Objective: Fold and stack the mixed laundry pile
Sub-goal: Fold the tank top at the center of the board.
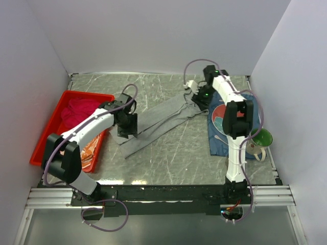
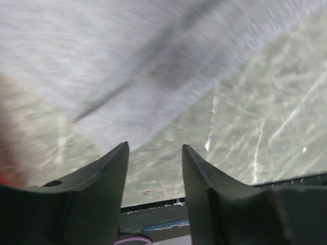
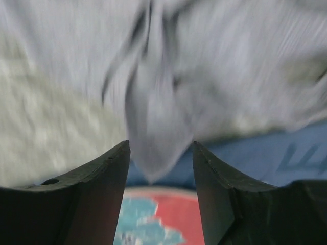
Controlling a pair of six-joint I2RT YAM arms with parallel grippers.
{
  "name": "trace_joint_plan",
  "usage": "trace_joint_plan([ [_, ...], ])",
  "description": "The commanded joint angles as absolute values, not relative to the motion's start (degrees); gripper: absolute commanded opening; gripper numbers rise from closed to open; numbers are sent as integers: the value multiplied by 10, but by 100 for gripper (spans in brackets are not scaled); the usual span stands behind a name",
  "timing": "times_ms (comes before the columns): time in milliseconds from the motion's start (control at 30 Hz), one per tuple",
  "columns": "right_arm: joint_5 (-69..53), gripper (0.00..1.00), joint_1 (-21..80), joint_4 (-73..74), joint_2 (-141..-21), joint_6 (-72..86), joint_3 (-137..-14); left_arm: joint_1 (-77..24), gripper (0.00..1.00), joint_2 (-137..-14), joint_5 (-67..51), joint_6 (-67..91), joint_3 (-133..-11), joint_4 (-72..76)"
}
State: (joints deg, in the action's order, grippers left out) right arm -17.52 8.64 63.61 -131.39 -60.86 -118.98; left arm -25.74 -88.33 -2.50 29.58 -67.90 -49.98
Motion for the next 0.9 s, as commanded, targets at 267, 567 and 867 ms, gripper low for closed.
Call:
trace_joint_plan([
  [267,-120,54,59,663,-1314,-641,-1172,-290,39,-1022,-26,293,-657,-420],
  [567,-113,0,65,631,-1346,-612,-1262,-288,39,-1036,-21,298,-608,-398],
  [867,2,0,80,344,-1325,-626,-1255,-288,39,-1022,-55,307,-600,-399],
])
